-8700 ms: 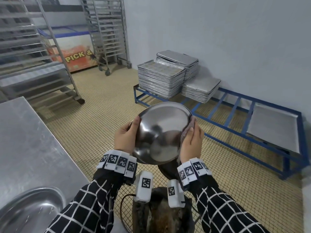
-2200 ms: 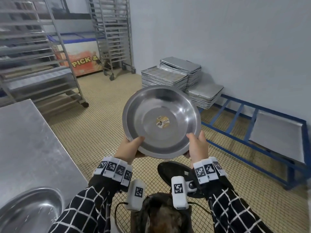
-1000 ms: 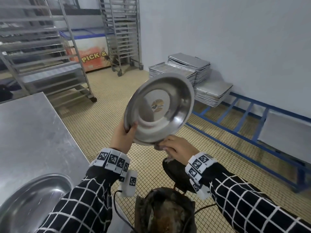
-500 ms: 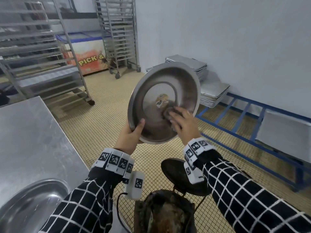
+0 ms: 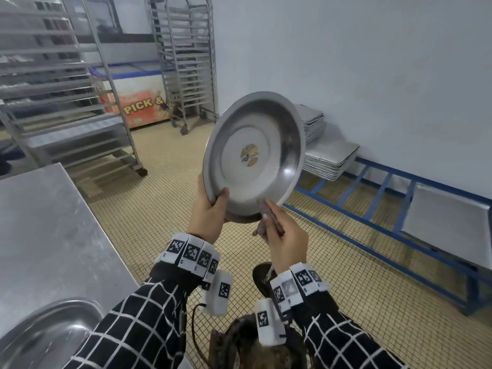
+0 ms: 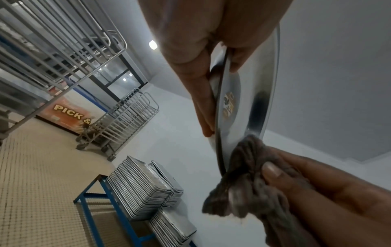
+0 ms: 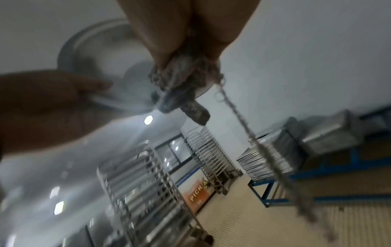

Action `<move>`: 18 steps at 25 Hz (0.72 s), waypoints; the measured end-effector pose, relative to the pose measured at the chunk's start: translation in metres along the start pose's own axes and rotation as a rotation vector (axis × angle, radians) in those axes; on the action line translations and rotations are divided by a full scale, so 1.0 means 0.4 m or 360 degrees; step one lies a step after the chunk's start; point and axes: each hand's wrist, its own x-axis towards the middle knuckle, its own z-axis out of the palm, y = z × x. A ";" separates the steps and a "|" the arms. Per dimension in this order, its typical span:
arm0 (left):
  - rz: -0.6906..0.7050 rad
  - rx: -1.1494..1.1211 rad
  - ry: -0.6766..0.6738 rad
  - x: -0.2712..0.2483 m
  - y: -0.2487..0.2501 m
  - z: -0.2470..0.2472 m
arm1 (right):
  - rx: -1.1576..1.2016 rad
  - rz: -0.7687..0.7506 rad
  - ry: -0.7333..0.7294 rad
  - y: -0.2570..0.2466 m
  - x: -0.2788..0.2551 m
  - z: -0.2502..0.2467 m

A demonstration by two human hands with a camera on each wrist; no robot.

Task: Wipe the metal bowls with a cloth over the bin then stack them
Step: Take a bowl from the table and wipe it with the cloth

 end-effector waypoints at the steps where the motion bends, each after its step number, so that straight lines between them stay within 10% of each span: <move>1: -0.0022 -0.0068 -0.0004 -0.006 -0.002 0.008 | 0.0010 -0.0026 -0.0062 -0.016 0.001 0.015; 5: -0.0037 -0.0169 -0.0017 -0.002 0.007 0.022 | -0.0787 -0.0448 -0.0484 -0.032 0.008 0.057; 10: 0.0029 -0.0117 -0.0082 0.015 0.029 -0.012 | -0.1660 -0.0267 -0.0684 0.060 0.075 -0.011; 18: 0.0104 0.0042 -0.0051 0.014 0.020 0.000 | -0.0915 -0.0184 -0.0591 -0.034 0.023 0.105</move>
